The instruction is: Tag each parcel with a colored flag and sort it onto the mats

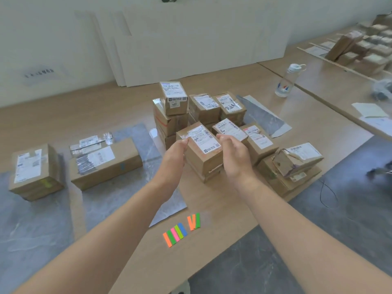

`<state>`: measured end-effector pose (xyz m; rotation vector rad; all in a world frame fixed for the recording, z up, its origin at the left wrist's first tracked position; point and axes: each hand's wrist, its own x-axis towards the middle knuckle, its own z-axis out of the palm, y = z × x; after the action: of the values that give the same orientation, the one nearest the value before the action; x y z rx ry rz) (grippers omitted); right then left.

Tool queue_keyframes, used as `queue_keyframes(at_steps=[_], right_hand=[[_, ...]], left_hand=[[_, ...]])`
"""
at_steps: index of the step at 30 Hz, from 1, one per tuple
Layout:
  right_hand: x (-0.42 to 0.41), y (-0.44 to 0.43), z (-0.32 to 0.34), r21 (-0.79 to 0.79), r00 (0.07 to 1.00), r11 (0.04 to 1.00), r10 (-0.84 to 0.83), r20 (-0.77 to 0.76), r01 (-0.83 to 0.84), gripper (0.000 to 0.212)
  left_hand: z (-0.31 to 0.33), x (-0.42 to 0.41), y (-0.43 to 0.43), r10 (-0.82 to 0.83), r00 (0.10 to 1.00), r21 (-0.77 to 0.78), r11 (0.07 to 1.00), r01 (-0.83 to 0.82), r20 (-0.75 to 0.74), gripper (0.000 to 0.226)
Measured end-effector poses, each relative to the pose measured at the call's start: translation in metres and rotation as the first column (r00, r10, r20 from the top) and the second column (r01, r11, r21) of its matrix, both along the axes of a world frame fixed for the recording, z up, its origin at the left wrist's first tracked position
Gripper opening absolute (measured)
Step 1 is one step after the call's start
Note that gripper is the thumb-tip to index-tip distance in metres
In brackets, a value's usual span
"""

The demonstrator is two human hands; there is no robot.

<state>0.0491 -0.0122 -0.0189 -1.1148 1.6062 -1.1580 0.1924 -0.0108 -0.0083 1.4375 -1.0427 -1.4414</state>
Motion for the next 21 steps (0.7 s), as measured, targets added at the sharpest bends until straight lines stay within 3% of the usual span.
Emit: queue_keyframes(at_steps=[12, 21], right_hand=[[-0.014, -0.098, -0.051, 0.100, 0.999, 0.995, 0.009, -0.036, -0.005, 0.026], [-0.040, -0.154, -0.087, 0.150, 0.985, 0.981, 0.140, -0.102, -0.124, 0.031]], left_hand=[[-0.054, -0.002, -0.089, 0.059, 0.998, 0.122, 0.991, -0.062, 0.028, 0.030], [-0.087, -0.030, -0.114, 0.195, 0.980, 0.262, 0.944, -0.199, 0.044, 0.024]])
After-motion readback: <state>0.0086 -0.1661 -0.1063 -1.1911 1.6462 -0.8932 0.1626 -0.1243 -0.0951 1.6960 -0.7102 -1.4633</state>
